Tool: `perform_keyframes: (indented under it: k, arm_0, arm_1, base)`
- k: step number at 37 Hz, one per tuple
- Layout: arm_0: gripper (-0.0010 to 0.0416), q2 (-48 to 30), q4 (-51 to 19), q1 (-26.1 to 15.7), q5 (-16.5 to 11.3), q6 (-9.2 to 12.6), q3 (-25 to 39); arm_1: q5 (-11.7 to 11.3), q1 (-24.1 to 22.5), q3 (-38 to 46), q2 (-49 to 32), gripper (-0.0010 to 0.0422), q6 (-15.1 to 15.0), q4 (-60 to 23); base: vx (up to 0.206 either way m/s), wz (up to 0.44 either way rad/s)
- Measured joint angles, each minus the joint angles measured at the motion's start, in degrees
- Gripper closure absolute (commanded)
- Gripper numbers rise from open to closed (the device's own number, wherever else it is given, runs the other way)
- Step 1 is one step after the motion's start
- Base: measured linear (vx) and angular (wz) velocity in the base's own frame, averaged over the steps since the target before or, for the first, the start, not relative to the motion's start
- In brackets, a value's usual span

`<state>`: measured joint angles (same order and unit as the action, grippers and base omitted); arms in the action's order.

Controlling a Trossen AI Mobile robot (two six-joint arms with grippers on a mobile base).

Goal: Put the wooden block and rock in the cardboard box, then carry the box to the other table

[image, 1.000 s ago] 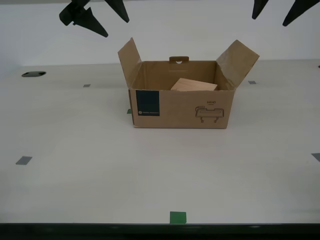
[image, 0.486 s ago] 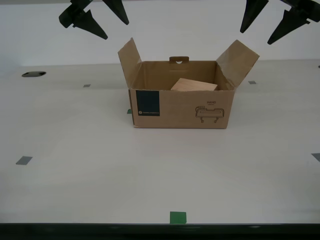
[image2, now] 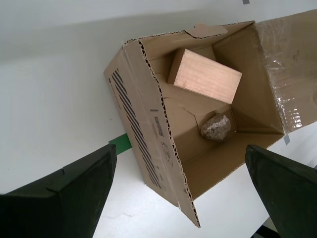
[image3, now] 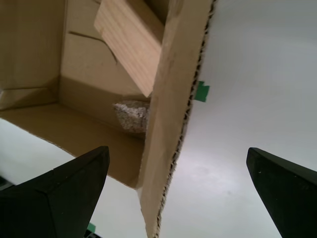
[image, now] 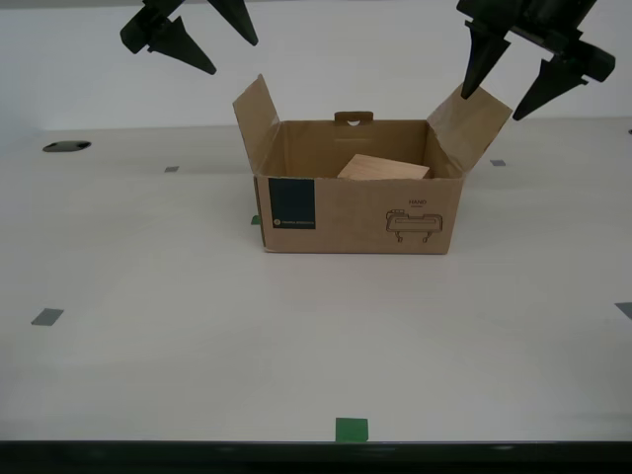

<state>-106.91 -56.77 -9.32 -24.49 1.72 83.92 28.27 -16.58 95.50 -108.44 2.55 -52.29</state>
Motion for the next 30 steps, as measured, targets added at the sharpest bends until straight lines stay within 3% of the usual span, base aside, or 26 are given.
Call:
perform_keyframes:
  k: [13, 22, 30]
  arm_0:
    - [0.0018, -5.29, 4.42, -0.11, -7.15, -0.02, 0.0]
    - [0.0019, -6.05, 5.01, -0.2, -7.48, -0.02, 0.04]
    - [0.0018, -6.05, 5.38, -0.22, -7.61, -0.02, 0.04]
  arm_1:
    - [-0.02, -0.04, 0.0, 0.0, 0.0058, 0.07, 0.15]
    - [0.04, -0.61, -0.79, 0.0, 0.0057, 0.2, 0.83]
    - [0.02, -1.86, -4.76, 0.0, 0.0057, 2.12, 3.87]
  base:
    - [0.0, 0.0]
    - [0.0, 0.0]
    - [0.0, 0.0]
